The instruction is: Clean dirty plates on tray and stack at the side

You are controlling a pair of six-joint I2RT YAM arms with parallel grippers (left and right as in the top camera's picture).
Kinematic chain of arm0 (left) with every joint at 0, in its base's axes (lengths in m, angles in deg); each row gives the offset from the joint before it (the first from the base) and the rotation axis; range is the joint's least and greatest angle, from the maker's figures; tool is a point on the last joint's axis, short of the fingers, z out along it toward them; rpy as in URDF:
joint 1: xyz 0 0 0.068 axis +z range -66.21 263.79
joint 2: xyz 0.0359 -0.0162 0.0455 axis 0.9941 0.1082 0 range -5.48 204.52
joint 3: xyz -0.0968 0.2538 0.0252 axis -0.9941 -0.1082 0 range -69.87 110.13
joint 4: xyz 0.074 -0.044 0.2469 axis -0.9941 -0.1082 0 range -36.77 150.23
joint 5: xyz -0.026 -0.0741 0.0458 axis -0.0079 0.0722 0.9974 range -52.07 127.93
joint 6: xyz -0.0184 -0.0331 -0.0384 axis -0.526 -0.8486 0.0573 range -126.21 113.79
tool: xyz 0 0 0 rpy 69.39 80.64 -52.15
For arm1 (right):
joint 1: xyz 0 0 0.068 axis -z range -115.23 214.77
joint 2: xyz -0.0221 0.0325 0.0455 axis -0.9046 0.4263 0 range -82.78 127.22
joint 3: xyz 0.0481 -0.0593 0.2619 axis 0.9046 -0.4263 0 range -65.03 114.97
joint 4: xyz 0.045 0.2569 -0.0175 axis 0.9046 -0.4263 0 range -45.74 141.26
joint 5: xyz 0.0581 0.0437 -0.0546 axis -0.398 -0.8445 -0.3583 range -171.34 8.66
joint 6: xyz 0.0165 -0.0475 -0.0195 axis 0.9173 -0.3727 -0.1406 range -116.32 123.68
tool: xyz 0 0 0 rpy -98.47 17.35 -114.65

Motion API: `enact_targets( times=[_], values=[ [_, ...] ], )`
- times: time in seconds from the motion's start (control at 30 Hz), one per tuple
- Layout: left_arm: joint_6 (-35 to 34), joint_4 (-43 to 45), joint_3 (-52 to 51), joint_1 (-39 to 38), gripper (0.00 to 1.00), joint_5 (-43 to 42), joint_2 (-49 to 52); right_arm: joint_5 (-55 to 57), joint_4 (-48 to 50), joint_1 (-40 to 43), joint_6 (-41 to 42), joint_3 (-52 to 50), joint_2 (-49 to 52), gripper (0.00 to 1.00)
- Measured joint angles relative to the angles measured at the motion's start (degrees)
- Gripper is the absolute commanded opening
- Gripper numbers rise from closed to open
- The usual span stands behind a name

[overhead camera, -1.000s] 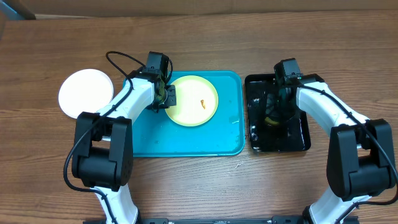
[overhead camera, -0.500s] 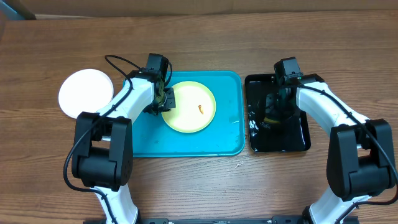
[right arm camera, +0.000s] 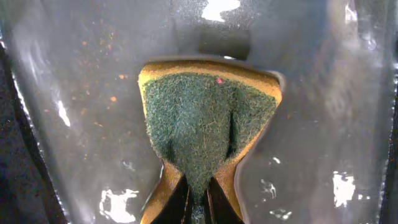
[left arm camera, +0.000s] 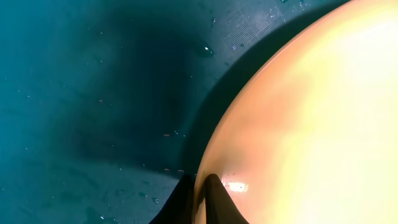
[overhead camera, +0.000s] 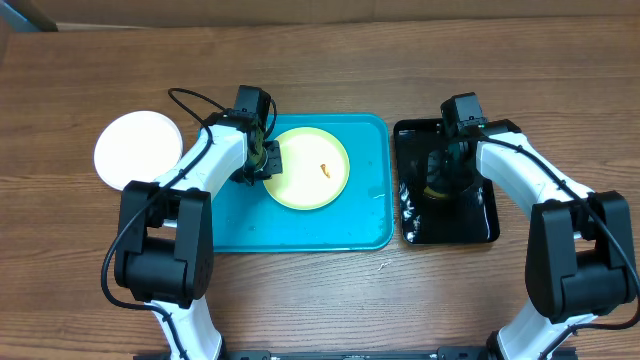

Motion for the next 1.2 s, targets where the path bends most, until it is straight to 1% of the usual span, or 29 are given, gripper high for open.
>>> enact_targets(
  times=[0.03,0.07,0.1,0.17,0.23,0.3,0.37,0.47,0.63,0.77,0.9,0.93,0.97,1.0,1.03,1.17,1.2],
  values=[
    [0.0,0.0,0.0,0.0,0.08,0.0,0.0,-0.11,0.0,0.0,0.02,0.0,0.0,0.3],
    [0.0,0.0,0.0,0.0,0.08,0.02,0.0,-0.28,-0.02,-0.02,0.02,0.0,0.0,0.56],
    [0.0,0.0,0.0,0.0,0.08,0.02,0.0,-0.48,-0.09,0.0,-0.09,0.0,0.0,0.59],
    [0.0,0.0,0.0,0.0,0.08,0.02,0.0,-0.79,-0.13,0.0,-0.33,0.0,0.0,0.6],
    [0.0,0.0,0.0,0.0,0.08,0.02,0.0,-1.05,0.44,0.0,-0.28,0.0,0.0,0.5],
    [0.0,0.02,0.0,0.0,0.08,0.02,0.0,-1.2,0.66,0.0,-0.33,0.04,0.0,0.49],
    [0.0,0.0,0.0,0.0,0.08,0.02,0.0,-1.2,0.02,0.0,-0.11,0.31,0.0,0.51],
    [0.0,0.02,0.0,0.0,0.08,0.02,0.0,-1.25,-0.96,0.0,-0.24,1.4,0.0,0.61],
    [0.0,0.02,0.0,0.0,0.08,0.02,0.0,-1.22,-2.43,0.0,-0.13,2.27,0.0,0.61],
    [0.0,0.04,0.0,0.0,0.08,0.02,0.0,-1.2,-0.24,0.0,-0.13,1.97,0.0,0.58],
    [0.0,0.02,0.0,0.0,0.08,0.02,0.0,-1.16,4.35,0.0,0.02,-0.85,0.0,0.49],
    [0.0,0.04,0.0,0.0,0.08,0.02,0.0,-1.14,5.55,0.0,-0.02,-1.88,0.0,0.45],
    [0.0,0.02,0.0,0.0,0.08,0.02,0.0,-1.09,6.38,0.0,0.0,-2.62,0.0,0.35],
    [0.0,0.04,0.0,0.0,0.08,0.02,0.0,-1.03,6.82,0.0,-0.02,-3.19,0.0,0.15],
    [0.0,0.02,0.0,0.0,0.08,0.02,0.0,-1.01,6.95,0.0,-0.04,-3.5,0.0,0.04],
    [0.0,0.04,0.0,0.0,0.09,0.02,0.0,-1.22,3.48,0.0,0.07,-2.78,0.0,0.04],
    [0.0,0.04,0.0,0.0,0.11,0.02,0.0,-1.22,1.44,0.0,0.07,-1.99,0.0,0.04]
  ],
)
